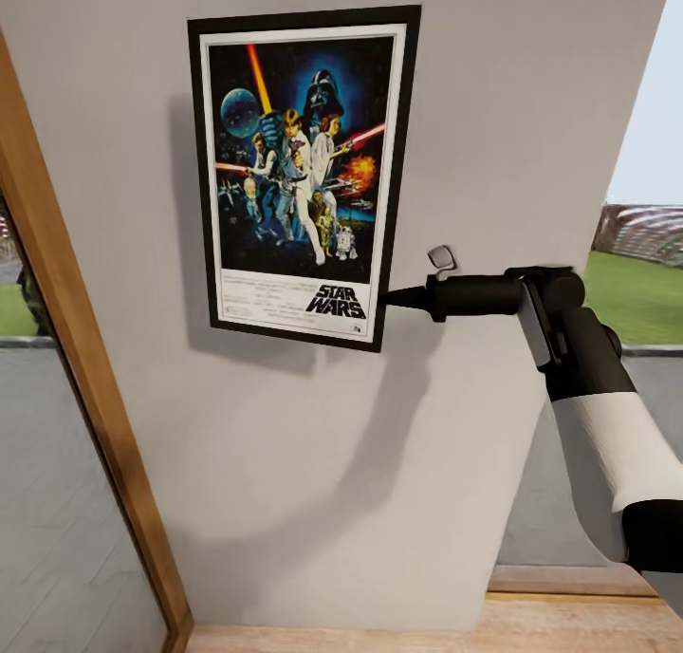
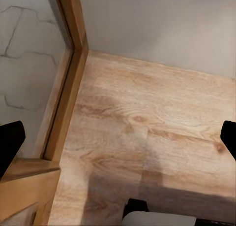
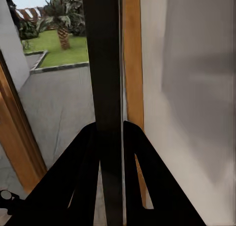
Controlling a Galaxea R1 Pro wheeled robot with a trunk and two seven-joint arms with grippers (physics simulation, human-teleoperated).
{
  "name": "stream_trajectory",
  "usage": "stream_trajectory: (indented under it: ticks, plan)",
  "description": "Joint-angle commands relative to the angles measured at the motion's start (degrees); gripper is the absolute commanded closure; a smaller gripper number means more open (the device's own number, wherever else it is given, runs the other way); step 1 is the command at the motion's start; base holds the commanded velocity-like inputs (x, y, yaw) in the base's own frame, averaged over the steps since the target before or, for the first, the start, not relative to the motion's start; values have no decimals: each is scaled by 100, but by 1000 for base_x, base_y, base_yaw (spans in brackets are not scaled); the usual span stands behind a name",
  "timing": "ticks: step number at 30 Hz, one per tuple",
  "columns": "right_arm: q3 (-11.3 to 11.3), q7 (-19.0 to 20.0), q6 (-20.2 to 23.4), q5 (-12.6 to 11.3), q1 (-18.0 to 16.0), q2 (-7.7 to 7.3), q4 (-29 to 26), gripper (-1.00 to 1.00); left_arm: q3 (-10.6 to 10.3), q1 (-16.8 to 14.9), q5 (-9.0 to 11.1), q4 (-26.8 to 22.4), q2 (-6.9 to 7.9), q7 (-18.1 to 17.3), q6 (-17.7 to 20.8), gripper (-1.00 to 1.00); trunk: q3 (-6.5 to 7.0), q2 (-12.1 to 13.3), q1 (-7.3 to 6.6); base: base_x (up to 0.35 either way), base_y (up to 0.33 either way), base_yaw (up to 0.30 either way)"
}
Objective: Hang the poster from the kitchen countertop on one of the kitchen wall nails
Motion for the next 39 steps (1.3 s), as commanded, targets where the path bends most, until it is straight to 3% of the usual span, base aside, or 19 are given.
stream_trajectory:
  ticks: [1,17,28,39]
  plan:
    - [12,-5,66,-43,-2,-5,2,100,21,1,-2,-3,-3,-38,-6,-100,0,-4,3,92,29,0]
    - [12,-6,66,-43,-2,-5,-5,100,23,1,-2,-3,-3,-38,-6,-100,0,-4,3,24,5,0]
    - [12,-6,66,-43,-2,-5,-14,100,23,1,-2,-3,-3,-38,-6,-100,0,-4,3,241,0,0]
    - [9,-1,66,-43,-2,-5,-30,100,23,1,-2,-3,-2,-38,-6,-100,0,-4,3,38,0,0]
